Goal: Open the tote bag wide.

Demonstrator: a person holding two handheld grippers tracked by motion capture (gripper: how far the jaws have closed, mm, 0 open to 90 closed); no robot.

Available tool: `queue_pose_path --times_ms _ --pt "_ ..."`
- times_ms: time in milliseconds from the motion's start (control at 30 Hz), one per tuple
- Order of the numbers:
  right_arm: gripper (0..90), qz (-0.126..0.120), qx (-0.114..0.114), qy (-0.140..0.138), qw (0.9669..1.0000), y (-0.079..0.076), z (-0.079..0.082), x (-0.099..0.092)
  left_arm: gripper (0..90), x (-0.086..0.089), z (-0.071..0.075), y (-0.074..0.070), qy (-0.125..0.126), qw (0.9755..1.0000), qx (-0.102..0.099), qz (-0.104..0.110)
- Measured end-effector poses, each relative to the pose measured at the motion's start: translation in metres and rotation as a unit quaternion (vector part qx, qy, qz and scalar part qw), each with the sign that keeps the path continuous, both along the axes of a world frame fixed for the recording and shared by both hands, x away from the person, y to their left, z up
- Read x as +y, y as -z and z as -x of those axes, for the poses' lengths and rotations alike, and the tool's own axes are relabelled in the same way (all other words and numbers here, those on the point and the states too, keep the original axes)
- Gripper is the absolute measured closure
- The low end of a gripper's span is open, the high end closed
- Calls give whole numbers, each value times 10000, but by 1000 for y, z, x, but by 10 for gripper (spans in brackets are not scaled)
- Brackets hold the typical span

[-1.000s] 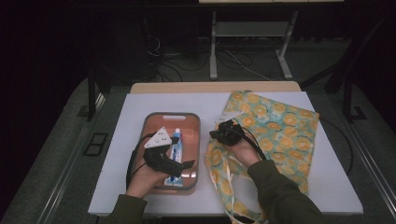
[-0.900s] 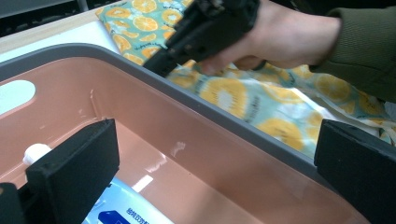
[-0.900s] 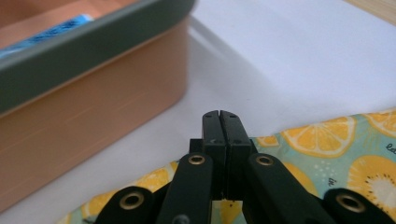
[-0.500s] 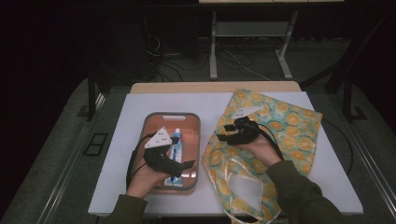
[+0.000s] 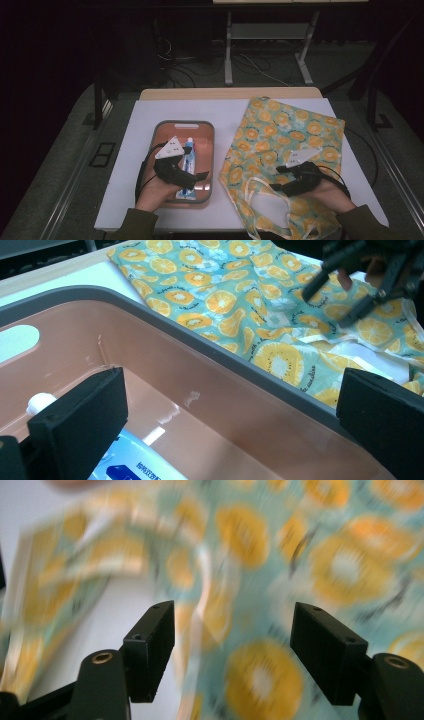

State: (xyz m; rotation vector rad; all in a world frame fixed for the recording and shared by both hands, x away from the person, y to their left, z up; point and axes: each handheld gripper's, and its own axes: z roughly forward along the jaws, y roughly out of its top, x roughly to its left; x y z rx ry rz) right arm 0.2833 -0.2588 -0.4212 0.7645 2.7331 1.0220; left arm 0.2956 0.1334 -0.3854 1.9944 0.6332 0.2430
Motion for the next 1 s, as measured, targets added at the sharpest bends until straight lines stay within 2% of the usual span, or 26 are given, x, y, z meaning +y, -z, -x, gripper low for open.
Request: queue_pose_path --times_ms 67,100,133,167,200,233,267,333,467,533,700,800,1000 --pt "338 75 55 -82 9999 5 3 -1 0 0 0 0 -1 10000 -2 -6" --pt "341 251 80 -241 9994 13 9 0 0 0 0 0 -2 10000 -2 -9" --pt "341 251 80 -241 9994 13 9 0 0 0 0 0 2 10000 -3 -14" --pt "387 518 -9 -298 9982 19 11 2 0 0 0 0 -3 10000 -5 -7" --pt "387 518 -9 -298 9982 19 11 2 0 0 0 0 -1 10000 -3 -8" --pt "524 428 4 -355 9985 19 13 1 0 0 0 0 1 10000 -4 -25" --pt "524 428 4 -355 9985 19 13 1 0 0 0 0 2 10000 -7 -24" --pt "652 374 -38 -441 9983 20 14 2 0 0 0 0 -2 10000 -7 -19" --pt "883 290 -72 -341 9990 21 13 1 0 0 0 0 -7 10000 -11 -39" --pt "896 290 -62 -301 9991 21 11 1 0 0 0 0 -2 10000 -17 -46" --pt "897 108 -87 -67 9999 18 4 10 0 0 0 0 -15 10000 -6 -38" --pt "897 -63 -104 86 9999 13 -8 23 0 0 0 0 -15 10000 -5 -36" --pt "896 -79 -87 275 9996 12 -27 55 0 0 0 0 -9 10000 -6 -36"
